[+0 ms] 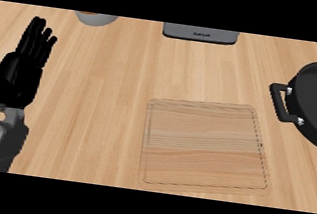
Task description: Pick the tomato from the cutting board and place it in the pot
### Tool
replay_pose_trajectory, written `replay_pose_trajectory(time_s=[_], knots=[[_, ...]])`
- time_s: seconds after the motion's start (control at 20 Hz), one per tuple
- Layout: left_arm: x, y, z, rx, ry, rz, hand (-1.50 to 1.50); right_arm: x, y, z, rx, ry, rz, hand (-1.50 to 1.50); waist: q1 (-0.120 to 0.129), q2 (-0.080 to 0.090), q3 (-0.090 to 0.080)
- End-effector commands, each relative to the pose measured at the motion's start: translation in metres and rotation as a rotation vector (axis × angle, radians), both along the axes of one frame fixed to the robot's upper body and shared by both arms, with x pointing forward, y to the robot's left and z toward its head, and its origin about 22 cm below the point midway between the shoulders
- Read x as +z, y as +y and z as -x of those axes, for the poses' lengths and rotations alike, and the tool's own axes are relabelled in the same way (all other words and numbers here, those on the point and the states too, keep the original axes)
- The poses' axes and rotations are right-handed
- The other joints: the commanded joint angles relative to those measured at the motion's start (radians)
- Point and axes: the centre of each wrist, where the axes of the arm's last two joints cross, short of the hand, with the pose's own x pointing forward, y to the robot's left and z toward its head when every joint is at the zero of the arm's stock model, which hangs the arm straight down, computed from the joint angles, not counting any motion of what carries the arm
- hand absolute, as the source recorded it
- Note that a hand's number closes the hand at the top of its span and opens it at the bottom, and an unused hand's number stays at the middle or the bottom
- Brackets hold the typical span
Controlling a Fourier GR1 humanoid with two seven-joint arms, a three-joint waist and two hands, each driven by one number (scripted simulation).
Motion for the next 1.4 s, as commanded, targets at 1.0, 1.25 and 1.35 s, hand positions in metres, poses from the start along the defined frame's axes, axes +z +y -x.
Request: replay_pose_trajectory(time_s=[1.0,1.25,1.35], knots=[[-0.001,-0.011,0.004,-0.019,-0.012,0.011,0.0,-0.096,-0.074,0.082,0.031,-0.195,-0.389,-1.5,0.031,0.015,0.003],[-0.004,-0.002,-0.001,-0.034,-0.014,0.002,0.0,-0.067,-0.063,0.064,0.099,-0.437,-0.309,-1.5,0.029,0.014,0.003],[0.004,0.003,-0.002,-0.021,-0.016,0.004,0.0,-0.057,-0.067,0.064,0.075,-0.536,-0.312,-1.5,0.018,0.009,0.002]])
